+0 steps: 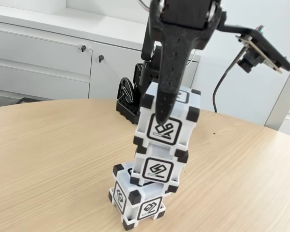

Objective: Stack cubes from left to right.

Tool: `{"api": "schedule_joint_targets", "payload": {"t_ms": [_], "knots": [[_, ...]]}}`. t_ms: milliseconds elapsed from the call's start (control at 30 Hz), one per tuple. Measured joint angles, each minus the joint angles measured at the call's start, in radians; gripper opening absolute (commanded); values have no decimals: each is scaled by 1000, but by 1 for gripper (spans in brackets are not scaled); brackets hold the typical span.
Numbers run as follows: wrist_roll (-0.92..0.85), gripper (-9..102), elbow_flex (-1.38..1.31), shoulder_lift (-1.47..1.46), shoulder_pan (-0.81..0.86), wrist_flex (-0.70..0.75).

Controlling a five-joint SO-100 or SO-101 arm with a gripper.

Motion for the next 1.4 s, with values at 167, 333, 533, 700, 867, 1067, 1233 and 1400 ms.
{"api": "schedule_joint_targets", "payload": {"t_ms": [167, 333, 533, 700, 867, 1067, 1233, 1400], "knots": [[0, 35, 0, 0, 0, 0], [0, 36, 0, 0, 0, 0], [0, 36, 0, 49, -3, 0], [0, 35, 0, 91, -6, 0], [0, 35, 0, 129, -6, 0], [0, 35, 0, 163, -6, 0], [0, 34, 0, 199, -104, 0], [29, 25, 0, 276, -160, 0]]}}
